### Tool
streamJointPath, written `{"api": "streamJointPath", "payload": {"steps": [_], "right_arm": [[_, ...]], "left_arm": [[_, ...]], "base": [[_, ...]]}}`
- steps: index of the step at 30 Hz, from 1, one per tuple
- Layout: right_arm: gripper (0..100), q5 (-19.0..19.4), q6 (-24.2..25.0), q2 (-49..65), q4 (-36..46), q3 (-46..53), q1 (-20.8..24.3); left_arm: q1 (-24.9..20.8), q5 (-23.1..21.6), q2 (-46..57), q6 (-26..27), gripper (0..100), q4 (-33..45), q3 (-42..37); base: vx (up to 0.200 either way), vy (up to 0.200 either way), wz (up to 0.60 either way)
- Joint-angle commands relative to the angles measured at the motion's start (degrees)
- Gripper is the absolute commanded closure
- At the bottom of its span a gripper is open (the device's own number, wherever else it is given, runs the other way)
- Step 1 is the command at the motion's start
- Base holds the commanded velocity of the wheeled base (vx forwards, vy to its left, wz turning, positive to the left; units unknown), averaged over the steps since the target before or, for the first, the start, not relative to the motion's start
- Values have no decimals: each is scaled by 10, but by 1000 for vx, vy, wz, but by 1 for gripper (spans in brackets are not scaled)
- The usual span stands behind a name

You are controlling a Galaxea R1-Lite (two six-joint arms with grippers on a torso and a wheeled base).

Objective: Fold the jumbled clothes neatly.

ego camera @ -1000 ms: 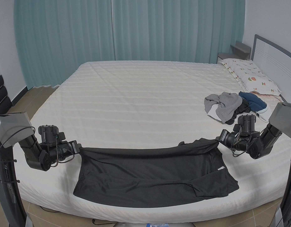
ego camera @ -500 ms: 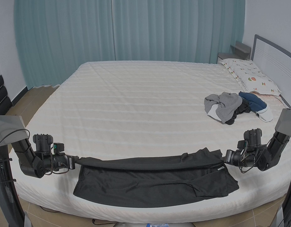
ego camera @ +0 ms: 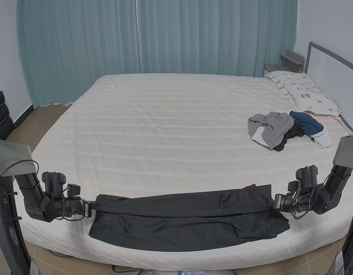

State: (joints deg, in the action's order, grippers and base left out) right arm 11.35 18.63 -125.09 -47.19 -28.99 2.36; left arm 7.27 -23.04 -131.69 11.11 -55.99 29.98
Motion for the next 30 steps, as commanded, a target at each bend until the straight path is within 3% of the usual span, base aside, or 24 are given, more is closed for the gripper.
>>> {"api": "streamJointPath", "payload": {"steps": [1, 4, 5, 10, 15, 18, 20, 23, 29, 30], "right_arm": [[100, -1, 1, -14, -1, -4, 1], [100, -1, 2, -17, -1, -6, 1], [0, -1, 2, -18, -1, -6, 2], [0, 1, 17, 0, -14, -7, 4], [0, 11, 63, 29, -21, -11, 1], [0, 29, 122, 36, -21, -14, 1], [0, 31, 134, 35, -21, -14, 1], [0, 33, 202, 20, -30, -30, -2], [0, 32, 267, -25, -64, -48, -4], [0, 32, 279, -43, -81, -48, -5]], "left_arm": [[-1, 0, -8, 1, 0, -1, -4], [-1, 0, -7, 1, 0, -2, -6], [-1, 0, -6, 1, 0, -2, -6], [1, -1, -2, -4, 0, -6, -4], [17, -25, 6, -13, 0, -4, 3], [31, -65, 31, -59, 0, 2, 11], [34, -75, 38, -71, 0, 2, 11], [54, -128, 74, -101, 0, 26, 13], [49, -138, 78, -132, 0, 107, 53], [31, -133, 75, -180, 0, 126, 70]], "base": [[0, 0, 0], [0, 0, 0], [0, 0, 0], [0, 0, 0], [0, 0, 0], [0, 0, 0], [0, 0, 0], [0, 0, 0], [0, 0, 0], [0, 0, 0]]}}
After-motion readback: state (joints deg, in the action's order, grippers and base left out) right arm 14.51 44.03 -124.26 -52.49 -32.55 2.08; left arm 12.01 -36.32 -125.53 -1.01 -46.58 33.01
